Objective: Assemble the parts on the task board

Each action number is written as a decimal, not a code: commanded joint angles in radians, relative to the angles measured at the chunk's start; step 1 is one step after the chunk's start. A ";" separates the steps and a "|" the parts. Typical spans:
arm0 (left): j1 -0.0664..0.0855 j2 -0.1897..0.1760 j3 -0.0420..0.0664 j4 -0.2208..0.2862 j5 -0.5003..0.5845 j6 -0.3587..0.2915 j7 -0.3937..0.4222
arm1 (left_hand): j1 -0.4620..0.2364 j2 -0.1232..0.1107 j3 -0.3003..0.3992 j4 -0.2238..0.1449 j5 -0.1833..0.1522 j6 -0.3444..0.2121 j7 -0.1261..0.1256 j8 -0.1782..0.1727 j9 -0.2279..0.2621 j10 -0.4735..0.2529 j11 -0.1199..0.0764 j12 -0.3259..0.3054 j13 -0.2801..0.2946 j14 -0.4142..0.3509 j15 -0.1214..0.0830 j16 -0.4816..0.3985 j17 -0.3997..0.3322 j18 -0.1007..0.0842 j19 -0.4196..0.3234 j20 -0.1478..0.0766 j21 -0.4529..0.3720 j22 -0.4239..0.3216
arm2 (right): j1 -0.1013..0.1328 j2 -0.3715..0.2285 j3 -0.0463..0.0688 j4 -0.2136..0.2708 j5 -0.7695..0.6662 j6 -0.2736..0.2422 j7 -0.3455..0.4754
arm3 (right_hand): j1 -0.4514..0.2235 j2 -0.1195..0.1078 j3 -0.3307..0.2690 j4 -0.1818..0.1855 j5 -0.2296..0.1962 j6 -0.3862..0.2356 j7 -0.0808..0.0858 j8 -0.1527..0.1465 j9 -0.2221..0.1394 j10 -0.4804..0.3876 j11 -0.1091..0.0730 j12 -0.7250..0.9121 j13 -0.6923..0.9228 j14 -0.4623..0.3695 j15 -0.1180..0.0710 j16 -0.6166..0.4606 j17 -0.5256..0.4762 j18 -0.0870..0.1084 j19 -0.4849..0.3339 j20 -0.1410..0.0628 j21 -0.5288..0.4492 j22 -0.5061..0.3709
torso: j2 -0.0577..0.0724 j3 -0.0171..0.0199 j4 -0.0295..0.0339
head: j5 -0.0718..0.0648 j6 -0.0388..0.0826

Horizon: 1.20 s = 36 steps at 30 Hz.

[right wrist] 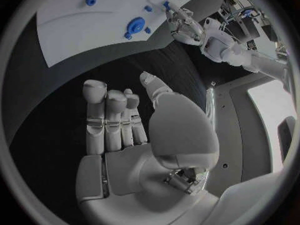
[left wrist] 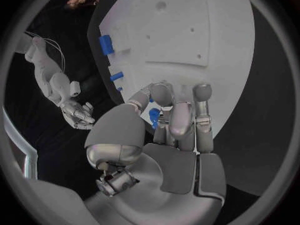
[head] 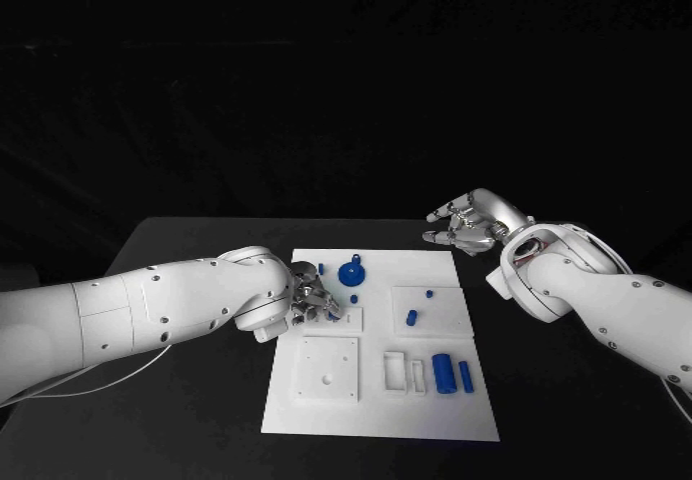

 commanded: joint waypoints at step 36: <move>-0.006 -0.007 0.000 0.007 -0.033 0.050 -0.018 | 0.013 0.022 0.002 -0.001 0.006 0.204 -0.115 0.071 0.326 0.031 -0.019 0.001 -0.002 0.004 -0.001 0.001 0.000 0.010 0.017 -0.002 -0.033 0.026 | 0.000 0.004 0.001 -0.002 0.000 0.018 0.002 | -0.009 0.004 0.008 -0.003 0.006 -0.001 0.002 -0.006 -0.001 -0.006 -0.003 -0.001 -0.001 -0.006 0.001 -0.002 -0.001 0.017 0.002 0.001 -0.005 0.073 | 0.000 0.0005 -0.0004 | -0.001 -0.005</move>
